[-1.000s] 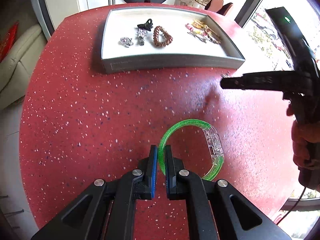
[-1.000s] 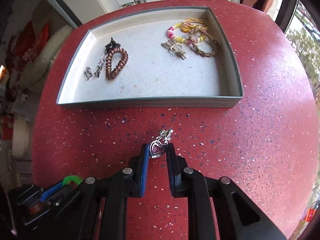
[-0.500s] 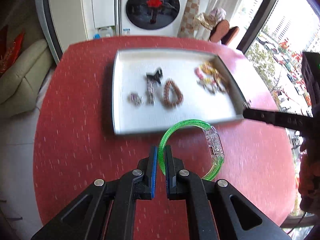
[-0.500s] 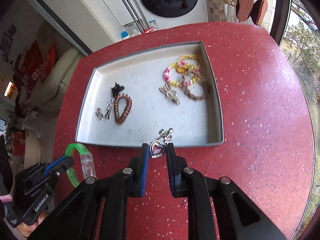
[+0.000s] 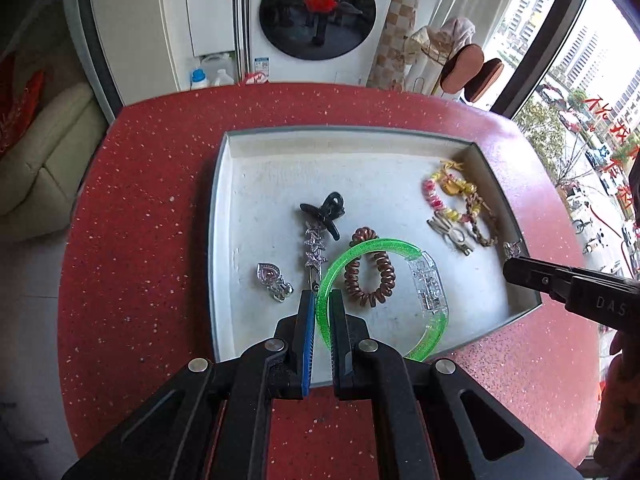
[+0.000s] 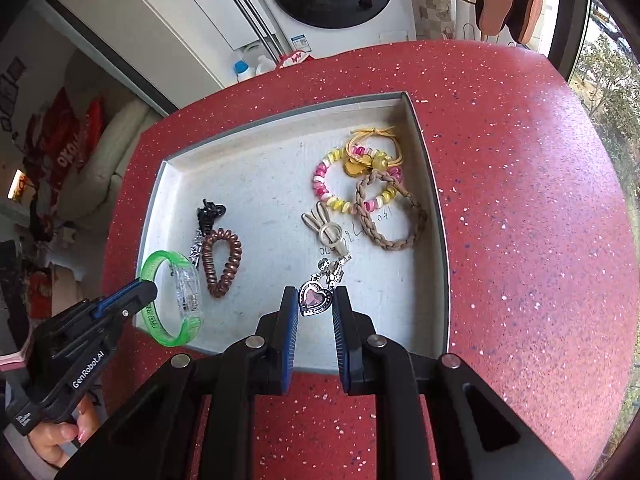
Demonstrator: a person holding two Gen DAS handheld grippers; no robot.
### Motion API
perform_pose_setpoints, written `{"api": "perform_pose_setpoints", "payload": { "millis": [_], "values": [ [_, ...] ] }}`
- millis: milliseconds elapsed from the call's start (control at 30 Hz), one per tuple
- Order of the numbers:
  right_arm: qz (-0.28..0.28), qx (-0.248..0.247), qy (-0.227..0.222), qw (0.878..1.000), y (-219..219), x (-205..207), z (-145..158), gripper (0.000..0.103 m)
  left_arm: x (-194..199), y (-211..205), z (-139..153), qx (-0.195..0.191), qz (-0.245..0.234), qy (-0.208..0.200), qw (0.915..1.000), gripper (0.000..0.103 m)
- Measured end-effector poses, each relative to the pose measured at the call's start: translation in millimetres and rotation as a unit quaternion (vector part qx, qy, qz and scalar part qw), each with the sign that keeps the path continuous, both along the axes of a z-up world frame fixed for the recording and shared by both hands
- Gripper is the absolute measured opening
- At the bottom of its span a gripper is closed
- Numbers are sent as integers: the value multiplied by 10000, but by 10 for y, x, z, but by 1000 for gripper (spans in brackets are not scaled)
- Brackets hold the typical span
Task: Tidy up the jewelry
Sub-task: 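Carry the green bangle into the tray while the right tool carries the heart pendant there, then open both tools to release the bangle and heart pendant in the tray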
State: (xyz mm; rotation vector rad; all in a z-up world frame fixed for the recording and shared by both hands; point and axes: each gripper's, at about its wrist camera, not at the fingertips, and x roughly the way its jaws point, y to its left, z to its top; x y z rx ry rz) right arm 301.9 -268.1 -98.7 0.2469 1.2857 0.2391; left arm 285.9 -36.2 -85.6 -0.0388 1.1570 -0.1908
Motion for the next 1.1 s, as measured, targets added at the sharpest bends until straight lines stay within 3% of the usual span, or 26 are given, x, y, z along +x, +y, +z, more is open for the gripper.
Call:
{"api": "perform_pose_setpoints", "payload": {
  "millis": [300, 1100],
  "values": [
    [92, -110, 294, 9995, 10, 160, -292, 19, 167, -137, -307, 122, -58, 416, 9990, 24],
    [165, -515, 219, 9983, 26, 378, -425, 20, 322, -292, -338, 410, 32, 235, 9989, 25]
  ]
}}
